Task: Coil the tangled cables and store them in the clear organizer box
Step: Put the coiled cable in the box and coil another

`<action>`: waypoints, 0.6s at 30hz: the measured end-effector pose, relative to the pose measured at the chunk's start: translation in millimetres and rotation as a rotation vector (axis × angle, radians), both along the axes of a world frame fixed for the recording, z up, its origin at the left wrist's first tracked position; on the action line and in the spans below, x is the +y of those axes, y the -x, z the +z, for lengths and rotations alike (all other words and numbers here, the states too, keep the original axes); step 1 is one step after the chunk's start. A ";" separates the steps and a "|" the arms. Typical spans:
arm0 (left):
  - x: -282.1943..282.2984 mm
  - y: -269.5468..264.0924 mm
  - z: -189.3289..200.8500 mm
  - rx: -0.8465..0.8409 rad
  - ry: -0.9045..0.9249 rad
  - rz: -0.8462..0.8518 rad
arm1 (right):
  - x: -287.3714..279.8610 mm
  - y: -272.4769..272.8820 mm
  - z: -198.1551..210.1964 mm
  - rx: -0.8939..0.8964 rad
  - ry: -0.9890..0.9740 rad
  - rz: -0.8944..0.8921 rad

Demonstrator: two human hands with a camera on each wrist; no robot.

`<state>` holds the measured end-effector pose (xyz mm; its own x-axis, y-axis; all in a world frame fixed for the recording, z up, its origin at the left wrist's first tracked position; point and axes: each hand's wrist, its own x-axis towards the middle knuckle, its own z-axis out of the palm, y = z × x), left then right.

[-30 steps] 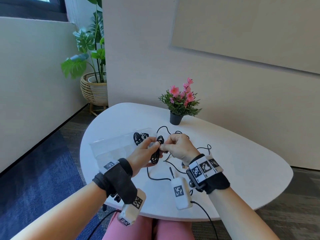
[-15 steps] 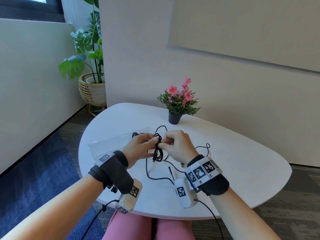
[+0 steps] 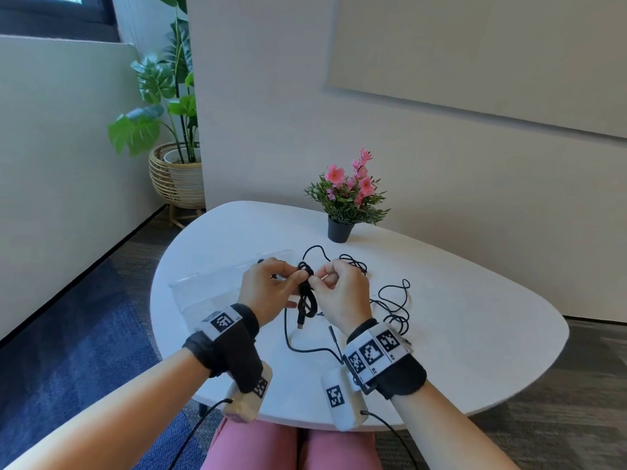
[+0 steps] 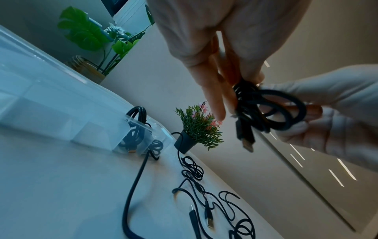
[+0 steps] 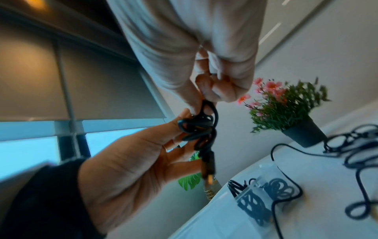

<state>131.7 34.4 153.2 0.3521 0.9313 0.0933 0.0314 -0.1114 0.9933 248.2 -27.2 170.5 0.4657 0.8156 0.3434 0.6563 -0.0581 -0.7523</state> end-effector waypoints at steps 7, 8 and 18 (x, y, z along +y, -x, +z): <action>3.7 0.5 -5.5 -0.039 -0.016 -0.040 | 3.1 -0.6 -0.5 0.016 0.074 0.099; 3.8 0.5 -7.2 -0.039 -0.003 -0.051 | 2.5 0.3 -1.0 0.002 0.092 0.110; 10.2 1.8 -2.5 -0.211 0.156 -0.091 | 5.3 -4.6 -1.6 0.568 -0.039 0.221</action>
<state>129.9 44.6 150.7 0.4231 0.9055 0.0313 -0.1807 0.0504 0.9822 252.9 -21.9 168.9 0.4057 0.9058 0.1224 0.1450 0.0685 -0.9871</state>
